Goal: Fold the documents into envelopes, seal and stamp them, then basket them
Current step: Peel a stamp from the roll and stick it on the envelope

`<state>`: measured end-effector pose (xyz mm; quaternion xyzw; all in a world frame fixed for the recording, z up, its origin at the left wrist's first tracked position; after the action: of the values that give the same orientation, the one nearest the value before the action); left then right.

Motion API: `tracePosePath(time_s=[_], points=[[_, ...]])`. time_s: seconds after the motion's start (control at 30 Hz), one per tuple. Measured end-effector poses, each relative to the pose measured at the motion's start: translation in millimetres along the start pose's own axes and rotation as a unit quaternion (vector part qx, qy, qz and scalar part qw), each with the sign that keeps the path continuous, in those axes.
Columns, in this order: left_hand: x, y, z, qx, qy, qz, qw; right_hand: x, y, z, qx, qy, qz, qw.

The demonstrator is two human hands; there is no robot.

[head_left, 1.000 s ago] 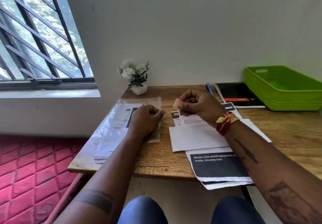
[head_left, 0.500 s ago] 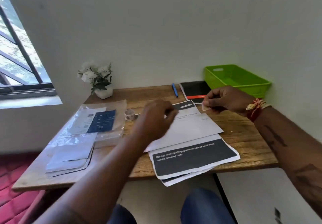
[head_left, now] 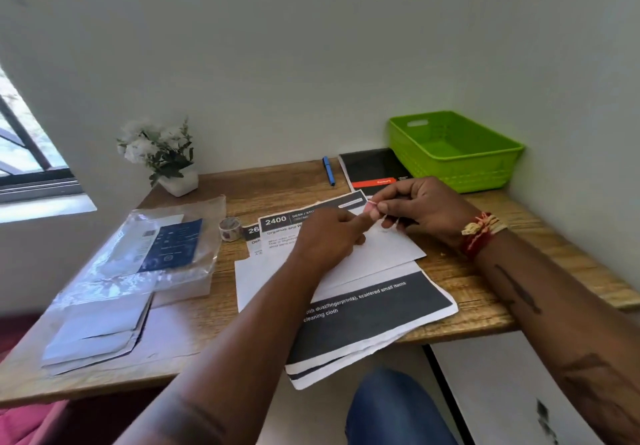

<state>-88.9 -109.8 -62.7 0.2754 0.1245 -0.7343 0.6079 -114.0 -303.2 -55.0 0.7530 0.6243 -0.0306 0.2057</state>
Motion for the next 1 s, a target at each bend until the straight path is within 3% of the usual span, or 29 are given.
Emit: tracePosePath(time_s=[0.17,0.4,0.6,0.7,1.0], points=[[-2,-3,-6,-0.014,-0.078,0.015,0.997,6,-2,3,0.022,0.038,0.0,0.999],[1,-5,1,0.042,0.027,-0.014,0.999,10,-5,-4,-0.09,-0.093,-0.002,0.992],[0,0,2,0.012,0.047,-0.044,0.998,7,-7,-5,-0.077,-0.081,-0.027,0.993],[1,0,6,0.026,0.058,-0.059,0.996,8,-8,-3,-0.088,-0.131,-0.065,0.985],[-2,4,-4,-0.033,-0.027,-0.027,0.999,3,-2,2,-0.066,-0.093,0.002,0.993]])
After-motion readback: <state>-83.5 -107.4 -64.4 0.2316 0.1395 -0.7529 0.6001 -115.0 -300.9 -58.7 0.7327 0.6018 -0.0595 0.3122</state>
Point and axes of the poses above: each hand's wrist, its own y-axis towards the middle knuckle, its own x-axis out of the palm, z = x × y, the point moved 3 cm from there along y, towards the middle knuckle, and after that the axes turned 11 degrees about z, right-handed, at the moved point
